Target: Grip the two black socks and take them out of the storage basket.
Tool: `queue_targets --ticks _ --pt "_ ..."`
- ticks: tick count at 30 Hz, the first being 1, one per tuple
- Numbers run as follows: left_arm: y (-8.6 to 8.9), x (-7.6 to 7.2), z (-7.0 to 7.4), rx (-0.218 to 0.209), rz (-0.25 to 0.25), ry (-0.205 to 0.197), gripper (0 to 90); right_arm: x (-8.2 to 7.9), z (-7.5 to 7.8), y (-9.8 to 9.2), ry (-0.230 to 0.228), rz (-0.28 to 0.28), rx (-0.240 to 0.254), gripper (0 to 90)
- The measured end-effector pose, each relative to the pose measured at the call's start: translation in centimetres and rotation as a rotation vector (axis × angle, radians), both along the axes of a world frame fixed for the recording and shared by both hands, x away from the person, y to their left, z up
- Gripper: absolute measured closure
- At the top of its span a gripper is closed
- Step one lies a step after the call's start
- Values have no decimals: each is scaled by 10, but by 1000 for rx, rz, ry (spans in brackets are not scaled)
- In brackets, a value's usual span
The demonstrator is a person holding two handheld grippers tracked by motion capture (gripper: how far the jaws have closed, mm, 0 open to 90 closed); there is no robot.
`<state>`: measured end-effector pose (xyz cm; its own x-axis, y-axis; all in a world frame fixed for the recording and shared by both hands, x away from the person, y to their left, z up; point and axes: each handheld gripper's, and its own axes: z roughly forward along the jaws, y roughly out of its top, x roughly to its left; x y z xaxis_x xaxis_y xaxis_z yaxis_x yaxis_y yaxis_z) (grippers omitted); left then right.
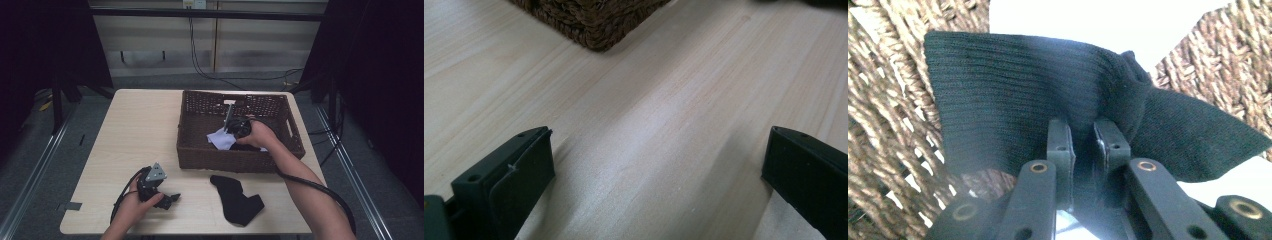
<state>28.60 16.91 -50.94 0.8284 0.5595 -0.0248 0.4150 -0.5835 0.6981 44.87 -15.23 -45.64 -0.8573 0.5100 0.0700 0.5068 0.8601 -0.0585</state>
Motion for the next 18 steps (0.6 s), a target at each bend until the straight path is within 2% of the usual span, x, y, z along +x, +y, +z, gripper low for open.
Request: queue_targets --ticks 4,5,9,11,15,18 --pt "0 0 0 0 0 0 0 0 2 -1 9 -4 6 818" --pt "0 0 0 0 0 0 0 0 5 -3 16 -17 20 821" --pt "0 0 0 0 0 0 0 0 12 -7 30 -4 35 823" --pt "0 0 0 -3 1 4 0 0 22 -11 42 -4 56 824" --pt "0 0 0 -3 1 3 0 -1 34 -15 49 -13 57 824" --pt "0 0 0 0 0 0 0 -2 51 -21 42 -9 58 824"
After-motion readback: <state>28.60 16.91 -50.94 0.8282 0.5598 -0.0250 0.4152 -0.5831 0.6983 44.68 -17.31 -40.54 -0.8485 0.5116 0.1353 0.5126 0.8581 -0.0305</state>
